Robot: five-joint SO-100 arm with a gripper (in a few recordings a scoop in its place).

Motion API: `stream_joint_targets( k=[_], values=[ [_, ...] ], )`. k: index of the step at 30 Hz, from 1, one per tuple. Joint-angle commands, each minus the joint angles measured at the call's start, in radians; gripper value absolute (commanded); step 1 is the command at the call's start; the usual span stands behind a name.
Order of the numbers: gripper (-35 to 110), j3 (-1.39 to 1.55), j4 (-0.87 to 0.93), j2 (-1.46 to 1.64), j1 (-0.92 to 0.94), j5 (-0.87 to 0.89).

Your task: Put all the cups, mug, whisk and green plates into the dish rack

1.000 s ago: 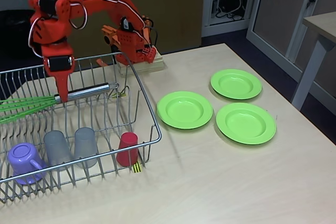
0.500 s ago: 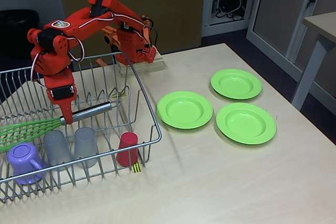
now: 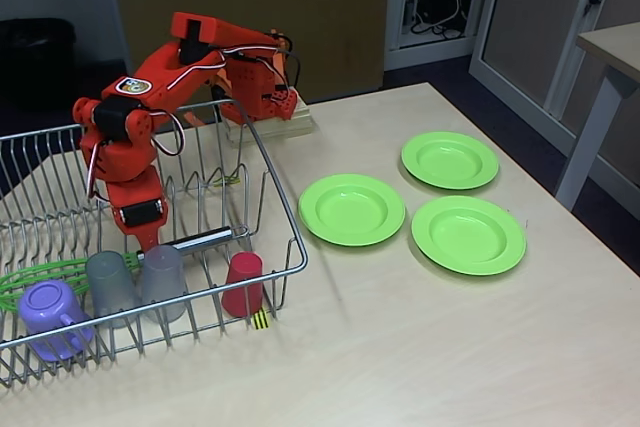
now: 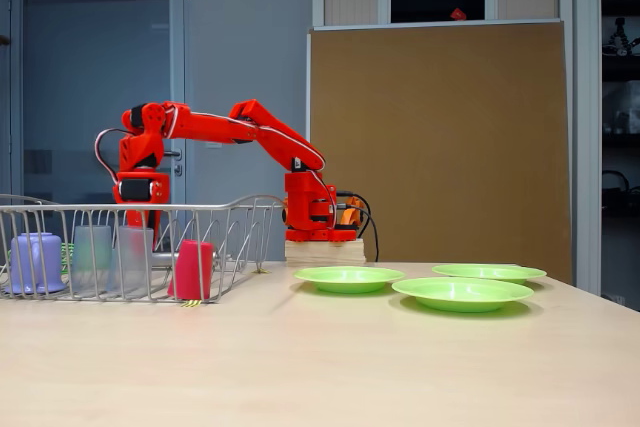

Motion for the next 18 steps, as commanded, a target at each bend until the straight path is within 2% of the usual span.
stream_joint_targets(
  k=[1, 6, 12, 18],
  values=[
    [15, -0.012, 0.041, 0.014, -0.011, 0.043],
    [29, -0.002, 0.081, 0.025, -0.021, 0.054],
    [28, 0.063, 0.103, 0.129, -0.028, 0.055],
    [27, 0.199, 0.137, 0.367, -0.034, 0.029]
  ],
)
